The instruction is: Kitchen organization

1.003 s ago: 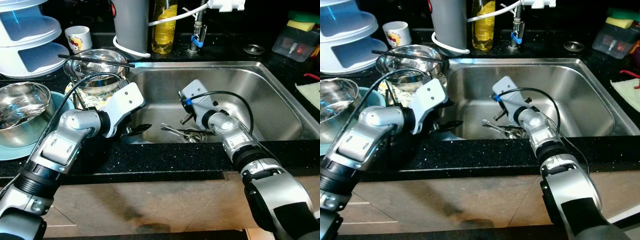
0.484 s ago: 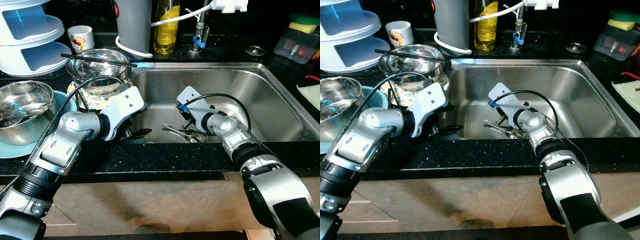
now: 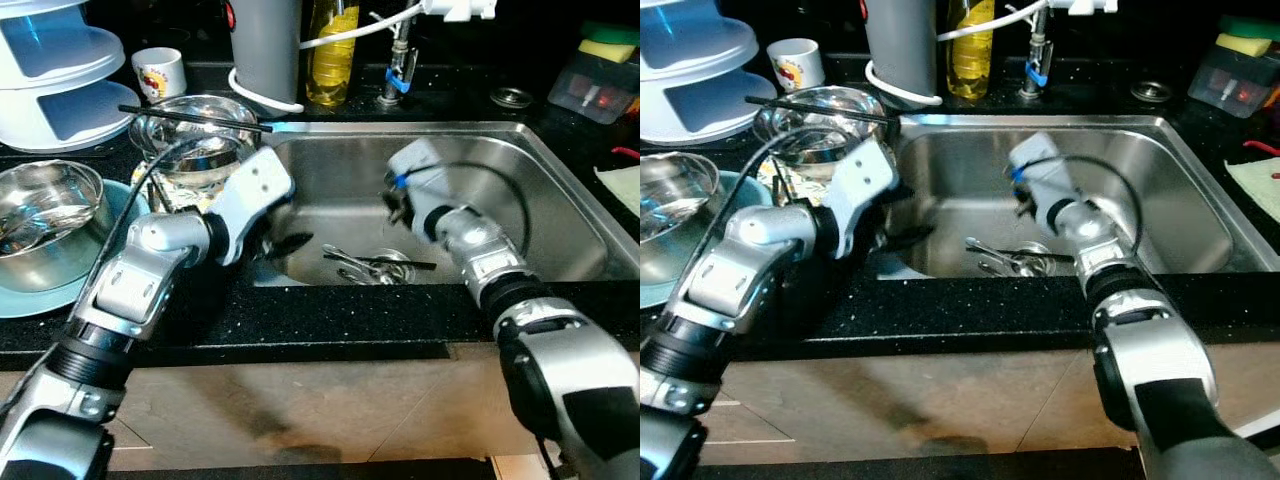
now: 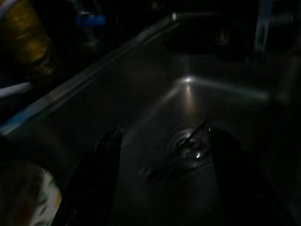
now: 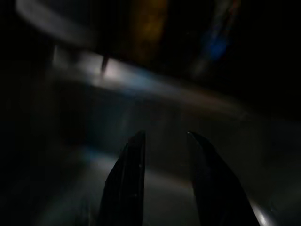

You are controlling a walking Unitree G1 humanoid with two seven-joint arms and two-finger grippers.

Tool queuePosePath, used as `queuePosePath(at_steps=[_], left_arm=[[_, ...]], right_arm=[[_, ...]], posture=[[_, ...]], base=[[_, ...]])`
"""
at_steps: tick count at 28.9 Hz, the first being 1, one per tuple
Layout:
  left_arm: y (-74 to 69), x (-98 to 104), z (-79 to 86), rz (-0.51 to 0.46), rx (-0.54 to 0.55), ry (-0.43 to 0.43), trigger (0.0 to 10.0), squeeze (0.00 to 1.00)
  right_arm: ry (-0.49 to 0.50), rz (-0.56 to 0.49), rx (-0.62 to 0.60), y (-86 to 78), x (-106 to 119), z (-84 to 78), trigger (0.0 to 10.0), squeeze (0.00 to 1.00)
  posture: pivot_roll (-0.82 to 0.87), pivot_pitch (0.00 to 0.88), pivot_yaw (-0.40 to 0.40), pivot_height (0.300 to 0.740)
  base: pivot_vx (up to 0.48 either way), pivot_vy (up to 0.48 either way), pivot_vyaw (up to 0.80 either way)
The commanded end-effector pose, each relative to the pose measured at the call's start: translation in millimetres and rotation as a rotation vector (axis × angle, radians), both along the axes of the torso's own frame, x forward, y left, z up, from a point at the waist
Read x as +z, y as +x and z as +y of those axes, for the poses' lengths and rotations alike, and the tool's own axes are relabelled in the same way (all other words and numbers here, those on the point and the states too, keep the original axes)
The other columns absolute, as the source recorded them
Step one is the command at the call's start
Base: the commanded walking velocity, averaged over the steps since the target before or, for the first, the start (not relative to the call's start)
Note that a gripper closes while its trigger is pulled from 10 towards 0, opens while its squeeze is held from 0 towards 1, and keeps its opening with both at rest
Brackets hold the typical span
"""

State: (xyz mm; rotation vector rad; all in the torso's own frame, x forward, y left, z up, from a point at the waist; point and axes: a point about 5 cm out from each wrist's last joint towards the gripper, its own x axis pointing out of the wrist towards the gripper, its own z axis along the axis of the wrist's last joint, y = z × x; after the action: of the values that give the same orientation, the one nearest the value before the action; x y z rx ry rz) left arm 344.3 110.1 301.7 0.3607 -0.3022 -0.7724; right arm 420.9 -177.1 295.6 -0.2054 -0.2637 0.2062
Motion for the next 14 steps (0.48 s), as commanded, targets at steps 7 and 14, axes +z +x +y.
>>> queuePosePath(at_steps=[7,14], left_arm=[[-12.3,13,-2.9,-0.078,0.110,-0.250,10.0,0.00],[-27.7,8,-4.0,-0.058,0.096,-0.239,10.0,0.00]], right_arm=[[0.364,-0.241,0.022,-36.8,-3,10.9,10.0,0.00],[0.412,-0.225,0.062,-72.9,-19,28.7,10.0,0.00]], posture=[[-0.01,0.161,-0.022,0.740],[-0.02,0.153,-0.030,0.740]], base=[[0.000,0.000,0.00],[0.000,0.000,0.00]])
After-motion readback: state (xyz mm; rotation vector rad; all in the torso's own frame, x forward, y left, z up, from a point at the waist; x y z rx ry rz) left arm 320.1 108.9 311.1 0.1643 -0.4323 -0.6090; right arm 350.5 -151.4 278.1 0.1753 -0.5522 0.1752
